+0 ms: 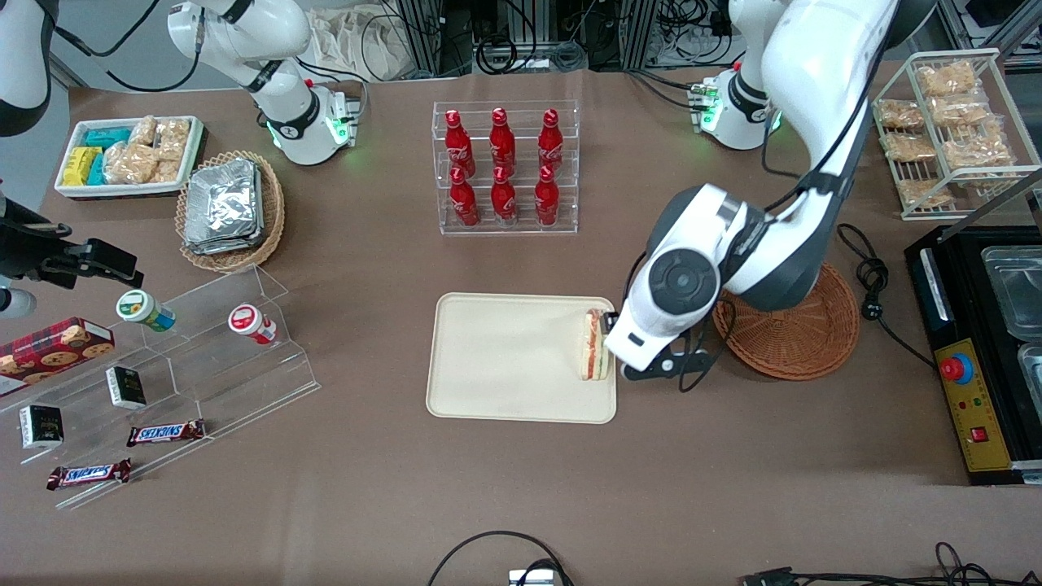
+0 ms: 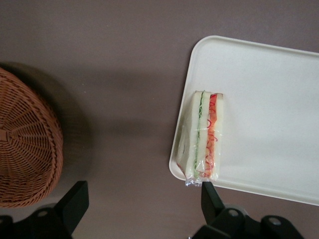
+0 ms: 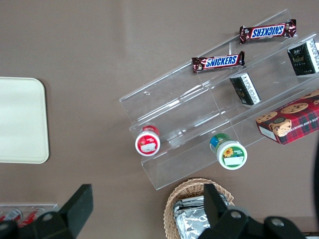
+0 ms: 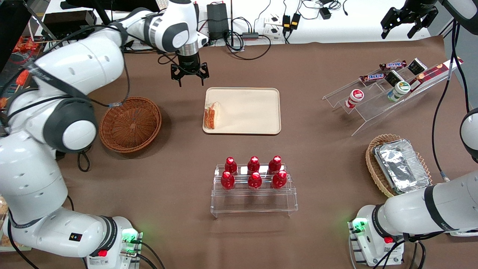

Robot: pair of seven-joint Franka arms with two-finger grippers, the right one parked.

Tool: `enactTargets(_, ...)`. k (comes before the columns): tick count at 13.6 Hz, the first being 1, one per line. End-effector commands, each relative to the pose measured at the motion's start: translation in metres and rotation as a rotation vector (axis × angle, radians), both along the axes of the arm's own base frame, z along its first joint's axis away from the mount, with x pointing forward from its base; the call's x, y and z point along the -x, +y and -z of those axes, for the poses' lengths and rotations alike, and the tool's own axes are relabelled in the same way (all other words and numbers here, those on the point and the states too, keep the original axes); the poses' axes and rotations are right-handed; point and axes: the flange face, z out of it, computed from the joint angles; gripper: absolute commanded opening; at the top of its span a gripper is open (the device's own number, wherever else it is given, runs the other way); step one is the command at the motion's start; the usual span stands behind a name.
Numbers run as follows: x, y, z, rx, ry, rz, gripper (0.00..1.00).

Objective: Place sandwich from basket to tray

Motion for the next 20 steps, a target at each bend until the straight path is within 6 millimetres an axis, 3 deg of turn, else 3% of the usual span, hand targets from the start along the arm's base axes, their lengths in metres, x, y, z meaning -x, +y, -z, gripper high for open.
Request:
enactTargets(1,0.071,0.055,-0.015,0.016,-0.114,-0.07,1.0)
enactTargets(3,0.093,0.072,-0.018,0.008,-0.139,-0.076,1.0)
enactTargets(5,0.081,0.096,-0.032,-0.009,-0.123,-0.113,1.0)
enactTargets(8,0.062,0.141,-0.064,-0.031,-0.046,-0.023,1.0)
enactTargets(13,0.036,0.232,-0.119,0.012,0.036,0.093,1.0)
enactTargets(18,0.026,0.271,-0.146,0.019,0.019,0.146,1.0)
enactTargets(20,0.019,0.274,-0.159,0.037,0.0,0.198,1.0)
